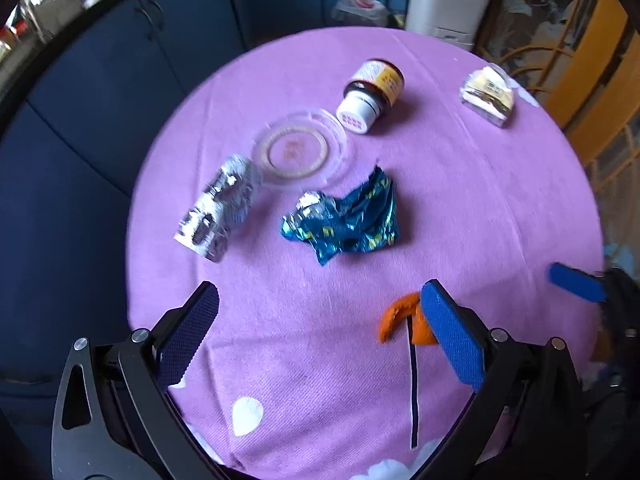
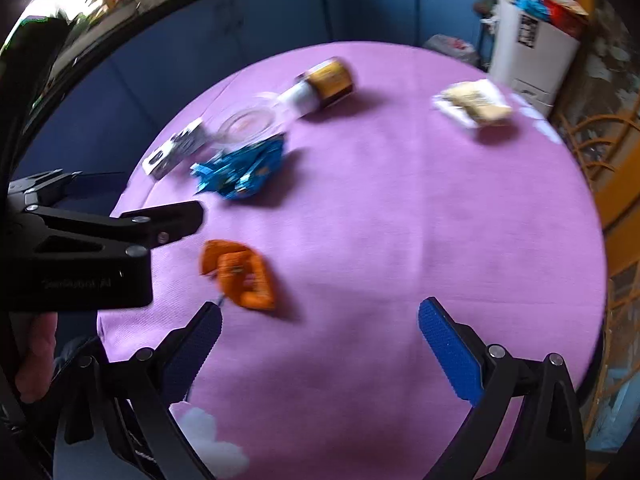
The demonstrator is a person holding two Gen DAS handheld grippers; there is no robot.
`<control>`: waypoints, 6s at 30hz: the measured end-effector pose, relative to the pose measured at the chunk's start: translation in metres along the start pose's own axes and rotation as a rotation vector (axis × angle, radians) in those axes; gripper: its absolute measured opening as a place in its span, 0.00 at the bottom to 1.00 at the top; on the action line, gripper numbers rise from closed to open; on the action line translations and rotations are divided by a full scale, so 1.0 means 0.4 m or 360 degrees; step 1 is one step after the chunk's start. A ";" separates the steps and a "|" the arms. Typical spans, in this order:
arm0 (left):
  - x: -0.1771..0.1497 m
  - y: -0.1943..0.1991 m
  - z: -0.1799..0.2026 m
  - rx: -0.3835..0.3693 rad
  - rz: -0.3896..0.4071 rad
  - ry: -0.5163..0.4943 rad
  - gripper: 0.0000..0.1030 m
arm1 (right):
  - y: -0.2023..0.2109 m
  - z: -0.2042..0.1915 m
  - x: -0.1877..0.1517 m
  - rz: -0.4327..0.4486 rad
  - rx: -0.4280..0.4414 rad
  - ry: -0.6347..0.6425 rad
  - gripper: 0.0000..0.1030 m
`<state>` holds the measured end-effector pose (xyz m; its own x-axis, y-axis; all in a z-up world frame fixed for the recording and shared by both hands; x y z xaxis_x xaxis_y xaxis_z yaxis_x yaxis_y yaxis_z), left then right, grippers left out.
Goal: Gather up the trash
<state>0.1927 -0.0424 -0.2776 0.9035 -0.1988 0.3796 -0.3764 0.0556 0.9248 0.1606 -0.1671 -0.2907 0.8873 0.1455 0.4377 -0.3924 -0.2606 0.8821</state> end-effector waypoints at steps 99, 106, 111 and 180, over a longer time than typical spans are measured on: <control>0.205 -0.030 0.185 0.0003 0.0309 -0.0388 0.97 | 0.089 0.284 0.042 0.0229 -0.0307 -0.0452 0.16; 0.176 -0.080 0.153 0.0018 0.0199 -0.0376 0.97 | 0.067 0.270 0.050 0.0203 -0.0284 -0.0442 0.16; 0.161 -0.132 0.160 0.0032 0.0140 -0.0395 0.83 | 0.056 0.272 0.052 0.0180 -0.0283 -0.0454 0.16; 0.239 -0.021 1.094 -0.0414 0.0214 -0.1040 0.90 | 0.286 0.912 -0.274 0.0447 -0.0657 -0.1247 0.94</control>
<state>0.1927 -0.4899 -0.2600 0.5145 -0.7149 0.4734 -0.3412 0.3359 0.8780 0.1069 -0.5611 -0.3014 0.5981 -0.5969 0.5348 -0.5393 0.1939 0.8195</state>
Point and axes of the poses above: each gripper's, at about its wrist camera, not at the fingertips, and y roughly against the way its jaws point, z to its right, x to its top, the point moved 4 cm from there along -y, roughly the way its jaws point, and after that the axes turned 3 degrees about -y, right-handed, at the moved point
